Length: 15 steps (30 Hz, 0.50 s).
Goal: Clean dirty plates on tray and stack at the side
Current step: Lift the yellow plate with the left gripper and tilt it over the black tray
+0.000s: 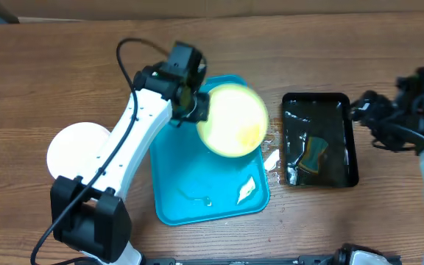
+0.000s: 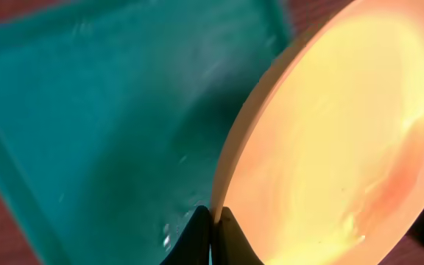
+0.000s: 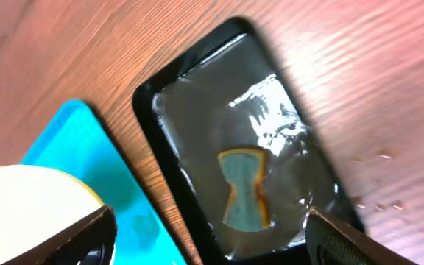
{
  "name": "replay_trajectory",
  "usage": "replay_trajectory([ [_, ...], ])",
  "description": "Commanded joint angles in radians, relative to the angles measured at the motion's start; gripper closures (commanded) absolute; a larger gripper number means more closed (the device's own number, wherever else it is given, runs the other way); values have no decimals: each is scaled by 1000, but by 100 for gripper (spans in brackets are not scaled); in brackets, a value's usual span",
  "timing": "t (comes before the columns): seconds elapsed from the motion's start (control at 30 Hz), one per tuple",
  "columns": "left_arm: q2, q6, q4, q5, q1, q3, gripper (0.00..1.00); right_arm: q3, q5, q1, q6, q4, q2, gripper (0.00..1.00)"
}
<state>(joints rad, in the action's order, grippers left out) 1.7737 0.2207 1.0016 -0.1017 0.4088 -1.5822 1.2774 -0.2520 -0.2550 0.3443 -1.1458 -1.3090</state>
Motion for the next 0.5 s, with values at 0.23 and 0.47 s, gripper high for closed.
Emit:
replay_trajectory([
  [0.23, 38, 60, -327, 268, 282, -63, 96, 5, -23, -89, -34, -52, -6, 16],
  [0.47, 115, -82, -478, 626, 443, -63, 96, 4, -22, -89, -31, -71, -6, 16],
])
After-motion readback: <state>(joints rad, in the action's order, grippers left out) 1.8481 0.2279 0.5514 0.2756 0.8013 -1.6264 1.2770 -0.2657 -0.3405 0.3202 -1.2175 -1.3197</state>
